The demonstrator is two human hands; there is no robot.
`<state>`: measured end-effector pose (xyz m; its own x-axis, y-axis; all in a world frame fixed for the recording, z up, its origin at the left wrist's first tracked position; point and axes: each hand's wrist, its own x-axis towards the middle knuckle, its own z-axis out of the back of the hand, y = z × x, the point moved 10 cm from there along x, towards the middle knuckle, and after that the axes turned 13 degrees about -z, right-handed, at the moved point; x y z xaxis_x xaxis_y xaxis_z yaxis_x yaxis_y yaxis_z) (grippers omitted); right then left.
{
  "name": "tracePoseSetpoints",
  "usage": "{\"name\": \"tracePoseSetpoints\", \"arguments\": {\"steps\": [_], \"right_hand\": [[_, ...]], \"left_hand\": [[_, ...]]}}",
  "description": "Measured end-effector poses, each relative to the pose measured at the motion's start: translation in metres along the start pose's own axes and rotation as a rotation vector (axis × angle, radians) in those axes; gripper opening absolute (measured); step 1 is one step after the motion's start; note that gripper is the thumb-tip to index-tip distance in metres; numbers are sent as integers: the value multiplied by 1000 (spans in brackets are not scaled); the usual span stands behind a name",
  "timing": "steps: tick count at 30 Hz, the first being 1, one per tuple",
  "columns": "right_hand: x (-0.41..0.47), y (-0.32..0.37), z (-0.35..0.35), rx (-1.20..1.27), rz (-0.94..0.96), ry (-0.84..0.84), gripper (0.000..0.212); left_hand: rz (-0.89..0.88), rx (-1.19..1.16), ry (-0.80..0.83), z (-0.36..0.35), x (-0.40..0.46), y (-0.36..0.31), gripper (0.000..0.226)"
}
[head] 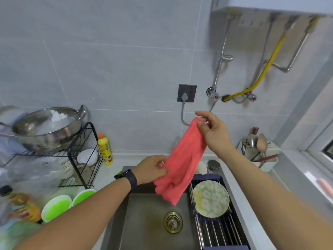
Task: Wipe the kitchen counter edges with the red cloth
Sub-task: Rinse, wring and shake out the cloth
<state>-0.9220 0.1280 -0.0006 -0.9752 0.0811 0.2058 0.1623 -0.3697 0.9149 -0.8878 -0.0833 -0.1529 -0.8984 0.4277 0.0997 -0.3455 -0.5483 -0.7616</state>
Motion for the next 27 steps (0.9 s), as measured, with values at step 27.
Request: {"name": "tracePoseSetpoints", "arguments": {"steps": [27], "right_hand": [[-82,-81,-62,-177,138,0,24]], "left_hand": [[539,-1029,-172,-52,-10,-6,24]]}}
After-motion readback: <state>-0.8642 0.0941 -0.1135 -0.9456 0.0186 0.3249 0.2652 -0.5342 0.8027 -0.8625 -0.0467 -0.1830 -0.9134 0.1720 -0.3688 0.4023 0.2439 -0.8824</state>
